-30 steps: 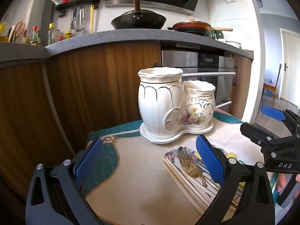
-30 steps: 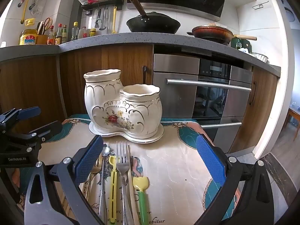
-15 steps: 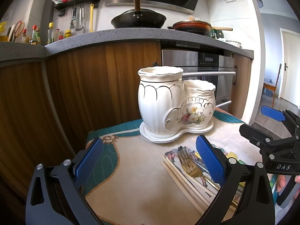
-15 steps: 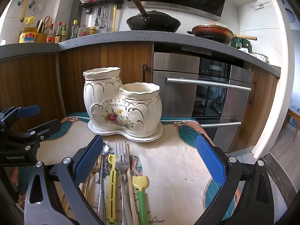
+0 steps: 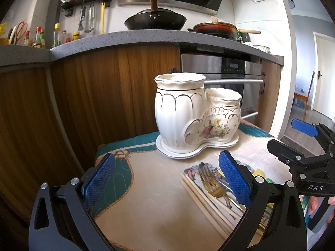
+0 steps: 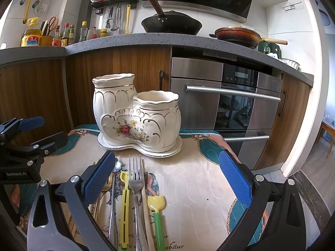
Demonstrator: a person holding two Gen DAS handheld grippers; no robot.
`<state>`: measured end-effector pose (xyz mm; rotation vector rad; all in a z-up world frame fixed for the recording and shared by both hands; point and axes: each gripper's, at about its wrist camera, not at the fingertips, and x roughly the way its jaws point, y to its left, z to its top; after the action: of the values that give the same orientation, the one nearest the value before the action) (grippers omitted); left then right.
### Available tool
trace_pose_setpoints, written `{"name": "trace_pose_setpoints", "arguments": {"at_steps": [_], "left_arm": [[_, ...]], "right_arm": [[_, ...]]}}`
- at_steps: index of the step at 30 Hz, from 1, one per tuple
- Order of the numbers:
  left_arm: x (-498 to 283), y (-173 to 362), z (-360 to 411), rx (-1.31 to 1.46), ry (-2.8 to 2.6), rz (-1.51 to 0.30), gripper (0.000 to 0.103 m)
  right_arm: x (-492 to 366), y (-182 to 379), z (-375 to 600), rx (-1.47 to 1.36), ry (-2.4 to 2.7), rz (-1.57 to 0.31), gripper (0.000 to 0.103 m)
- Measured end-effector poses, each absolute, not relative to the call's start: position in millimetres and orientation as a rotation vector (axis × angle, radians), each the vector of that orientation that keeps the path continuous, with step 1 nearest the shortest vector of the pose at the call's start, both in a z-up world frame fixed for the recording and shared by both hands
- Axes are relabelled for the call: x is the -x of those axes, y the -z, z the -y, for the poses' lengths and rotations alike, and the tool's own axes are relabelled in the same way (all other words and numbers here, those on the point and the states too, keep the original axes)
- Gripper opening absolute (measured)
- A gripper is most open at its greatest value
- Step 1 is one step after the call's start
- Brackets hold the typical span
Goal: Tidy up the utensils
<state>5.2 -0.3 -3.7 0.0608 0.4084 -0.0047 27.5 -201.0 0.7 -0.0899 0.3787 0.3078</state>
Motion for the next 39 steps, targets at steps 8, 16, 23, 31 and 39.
{"name": "trace_pose_setpoints", "arguments": {"at_steps": [8, 16, 23, 31, 39], "left_arm": [[-5.5, 5.9, 0.4, -0.059, 0.005, -0.409, 0.098], [-6.5, 4.1, -0.5, -0.060, 0.005, -0.411, 0.098], [-6.9, 3.9, -0.7, -0.059, 0.005, -0.412, 0.098], [-7.2, 3.6, -0.8, -0.058, 0.005, -0.413, 0.098], [-7.9, 3.6, -0.9, -0.059, 0.005, -0.414, 0.098]], "right_arm": [[-28.3, 0.2, 201.3, 0.092, -0.307, -0.380, 0.098], [-28.4, 0.6, 201.1, 0.095, -0.308, -0.380, 0.098], [-28.9, 1.5, 200.9, 0.097, -0.307, -0.381, 0.098], [-29.2, 3.1, 200.5, 0.102, -0.306, -0.385, 0.098], [-28.5, 2.5, 199.1, 0.106, -0.306, -0.387, 0.098]]}}
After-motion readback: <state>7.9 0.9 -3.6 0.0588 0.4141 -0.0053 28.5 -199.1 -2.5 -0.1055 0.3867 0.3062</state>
